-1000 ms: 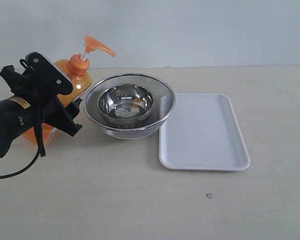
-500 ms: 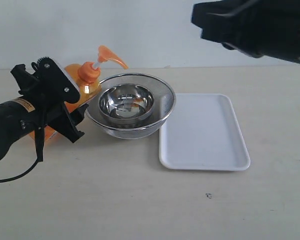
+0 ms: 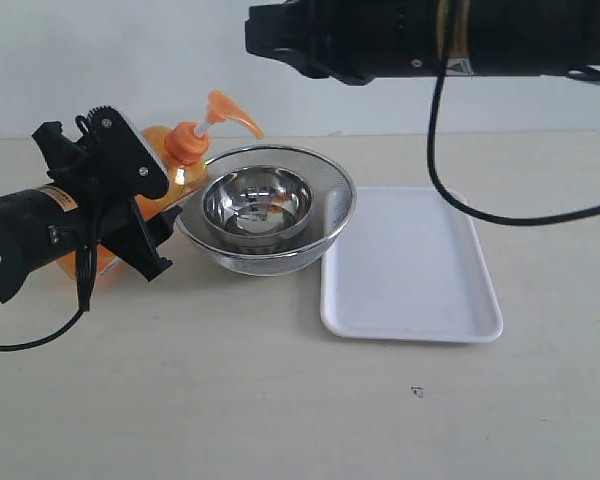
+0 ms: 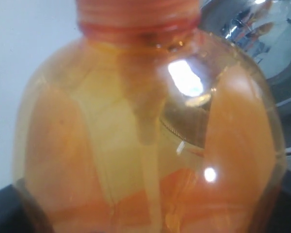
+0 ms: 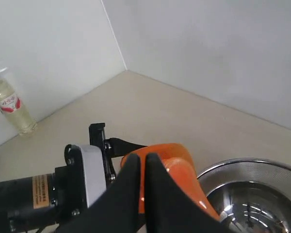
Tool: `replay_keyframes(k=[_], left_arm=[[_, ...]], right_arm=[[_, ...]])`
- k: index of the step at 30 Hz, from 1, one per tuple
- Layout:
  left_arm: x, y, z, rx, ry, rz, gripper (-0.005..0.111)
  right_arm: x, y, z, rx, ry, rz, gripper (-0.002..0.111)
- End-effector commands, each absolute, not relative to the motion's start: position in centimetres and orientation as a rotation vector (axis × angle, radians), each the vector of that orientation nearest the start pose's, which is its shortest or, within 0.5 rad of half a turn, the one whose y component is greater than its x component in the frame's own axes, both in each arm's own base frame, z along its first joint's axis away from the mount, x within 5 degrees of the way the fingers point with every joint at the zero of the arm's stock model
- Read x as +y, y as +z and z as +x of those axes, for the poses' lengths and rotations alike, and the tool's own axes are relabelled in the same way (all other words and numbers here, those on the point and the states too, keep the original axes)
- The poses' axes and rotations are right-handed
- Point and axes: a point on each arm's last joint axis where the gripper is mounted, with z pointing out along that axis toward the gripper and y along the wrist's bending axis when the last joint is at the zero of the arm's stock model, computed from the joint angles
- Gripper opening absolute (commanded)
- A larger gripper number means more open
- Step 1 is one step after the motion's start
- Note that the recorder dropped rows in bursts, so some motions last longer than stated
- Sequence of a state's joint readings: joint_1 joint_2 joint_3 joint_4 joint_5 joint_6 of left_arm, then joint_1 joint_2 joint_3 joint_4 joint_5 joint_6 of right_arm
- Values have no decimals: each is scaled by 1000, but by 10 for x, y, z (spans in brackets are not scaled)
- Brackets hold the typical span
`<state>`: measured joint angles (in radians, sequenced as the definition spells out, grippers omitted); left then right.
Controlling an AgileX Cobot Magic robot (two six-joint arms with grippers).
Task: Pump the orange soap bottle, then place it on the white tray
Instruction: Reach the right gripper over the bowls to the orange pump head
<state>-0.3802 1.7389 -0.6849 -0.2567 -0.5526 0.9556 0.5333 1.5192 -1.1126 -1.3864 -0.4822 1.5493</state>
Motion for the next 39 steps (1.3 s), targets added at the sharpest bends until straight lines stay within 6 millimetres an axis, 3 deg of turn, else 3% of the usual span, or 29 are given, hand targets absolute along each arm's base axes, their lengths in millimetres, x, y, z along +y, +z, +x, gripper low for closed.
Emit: replay_keyframes(k=[1,8,18,28,39], left_arm=[[-110,170,311,1732,375,957,5],[-111,173,314,1710,384,966,5],[-110,180,321,1685,412,954,5],[-101,184,325,1686,462,867,5],[-103,189,329,1670,459,865,5]], right_arm=[[228,322,298,1804,959,-682,0],[239,302,317,1848,938,-717,0],[240,313,326,1808,871,-701,0],[248,296,334,1830,894,-736,0],[253,306,342,1782,903,-726,0]])
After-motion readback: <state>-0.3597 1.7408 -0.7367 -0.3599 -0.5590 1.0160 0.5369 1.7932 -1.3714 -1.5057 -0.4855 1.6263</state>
